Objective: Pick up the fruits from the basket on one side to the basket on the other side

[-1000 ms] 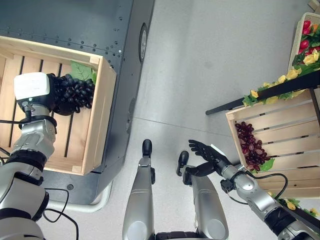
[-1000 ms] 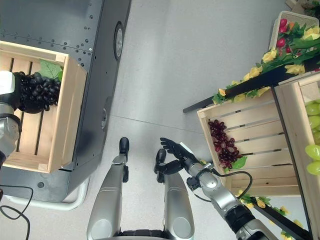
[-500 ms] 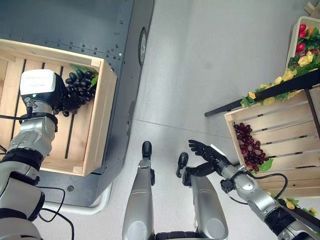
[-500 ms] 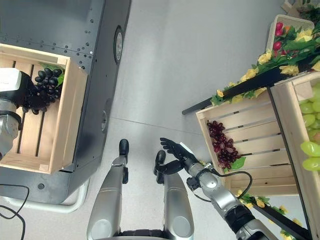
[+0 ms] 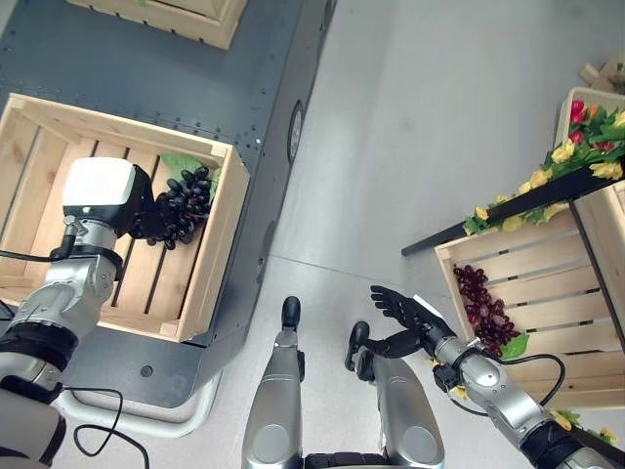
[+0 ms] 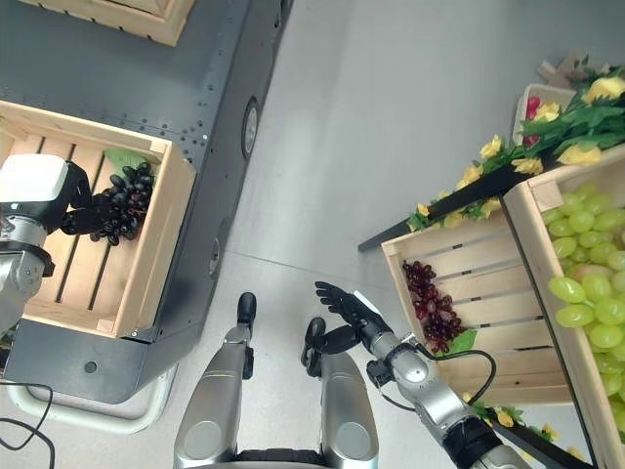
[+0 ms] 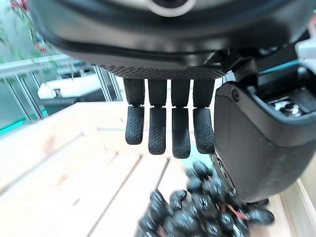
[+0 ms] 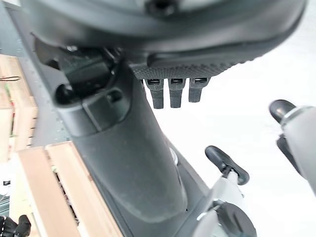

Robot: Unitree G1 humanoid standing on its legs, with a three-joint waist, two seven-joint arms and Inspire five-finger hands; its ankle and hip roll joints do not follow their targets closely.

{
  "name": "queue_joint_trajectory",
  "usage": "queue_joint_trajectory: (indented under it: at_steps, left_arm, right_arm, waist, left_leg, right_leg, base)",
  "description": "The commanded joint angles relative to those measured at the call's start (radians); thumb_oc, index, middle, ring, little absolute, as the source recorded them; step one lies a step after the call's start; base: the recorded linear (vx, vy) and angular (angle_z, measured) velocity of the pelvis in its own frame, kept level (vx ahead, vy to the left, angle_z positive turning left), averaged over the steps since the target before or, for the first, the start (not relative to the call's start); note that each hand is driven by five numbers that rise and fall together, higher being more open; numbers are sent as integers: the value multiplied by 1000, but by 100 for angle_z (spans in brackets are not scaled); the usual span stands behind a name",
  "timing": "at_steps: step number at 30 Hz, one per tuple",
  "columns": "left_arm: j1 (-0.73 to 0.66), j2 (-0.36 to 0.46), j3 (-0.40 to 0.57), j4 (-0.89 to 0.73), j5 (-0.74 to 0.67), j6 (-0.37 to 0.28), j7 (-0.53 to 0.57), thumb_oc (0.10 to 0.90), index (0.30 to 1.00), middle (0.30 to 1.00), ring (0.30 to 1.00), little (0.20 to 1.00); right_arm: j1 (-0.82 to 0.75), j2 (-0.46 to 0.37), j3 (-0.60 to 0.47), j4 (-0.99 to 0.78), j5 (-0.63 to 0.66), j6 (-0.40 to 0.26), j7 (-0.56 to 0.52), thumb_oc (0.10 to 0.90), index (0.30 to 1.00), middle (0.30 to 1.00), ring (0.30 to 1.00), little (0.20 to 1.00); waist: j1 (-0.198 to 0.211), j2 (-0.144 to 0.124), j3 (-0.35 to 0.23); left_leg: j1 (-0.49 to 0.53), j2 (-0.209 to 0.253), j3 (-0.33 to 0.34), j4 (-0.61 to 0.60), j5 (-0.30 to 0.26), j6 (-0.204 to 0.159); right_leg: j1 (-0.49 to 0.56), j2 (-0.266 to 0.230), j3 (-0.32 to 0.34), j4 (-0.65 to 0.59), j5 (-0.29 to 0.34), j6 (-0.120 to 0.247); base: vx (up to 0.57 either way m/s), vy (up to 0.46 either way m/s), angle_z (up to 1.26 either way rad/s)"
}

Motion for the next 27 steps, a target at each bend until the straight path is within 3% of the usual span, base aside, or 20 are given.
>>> queue_joint_trajectory:
  at_steps: [1,7,13,15,16,17,27]
  left_arm:
    - [-14,95,156,-59,30,-16,71,400,300,300,300,300]
    - [75,131,219,-141,35,-17,15,400,300,300,300,300]
    - [150,127,257,-166,34,-21,-20,400,300,300,300,300]
    - [177,119,275,-175,35,-23,-20,464,396,396,396,396]
    - [188,116,280,-175,33,-27,-21,718,778,778,778,778]
    - [190,115,281,-175,33,-27,-21,800,900,900,900,900]
    - [158,87,230,-158,33,-37,-58,800,900,900,900,900]
  right_arm:
    - [52,-18,-68,-111,1,-63,-15,800,900,900,900,900]
    - [77,-4,-72,-100,-1,-65,-9,800,900,900,900,900]
    - [84,8,-63,-93,7,-52,-12,800,900,900,900,900]
    - [89,9,-60,-93,6,-48,-11,800,900,900,900,900]
    - [90,9,-58,-90,7,-48,-9,800,900,900,900,900]
    - [90,9,-58,-89,7,-50,-8,800,900,900,900,900]
    - [68,3,-33,-70,35,-73,-10,800,900,900,900,900]
  waist:
    - [0,50,-53]
    - [16,59,-112]
    - [28,60,-132]
    - [30,60,-134]
    - [30,59,-133]
    - [30,58,-132]
    - [36,33,-91]
  left_leg:
    - [21,-86,70,81,-122,38]
    - [63,-80,51,48,-114,24]
    - [84,-76,47,50,-121,21]
    - [89,-75,50,49,-123,21]
    - [91,-75,51,52,-124,22]
    - [90,-75,51,53,-125,22]
    - [28,-70,66,106,-131,20]
  right_leg:
    - [138,55,-27,-196,84,1]
    - [222,63,-41,-252,82,-1]
    - [262,70,-47,-262,72,-9]
    - [271,73,-48,-264,69,-11]
    - [274,74,-47,-262,67,-14]
    - [274,74,-47,-262,67,-15]
    - [243,83,-49,-234,62,-27]
  base:
    - [69,-99,6]
    - [80,-71,8]
    - [71,-22,8]
    - [57,20,-2]
    - [0,0,0]
    - [20,25,-3]
    - [-20,8,-3]
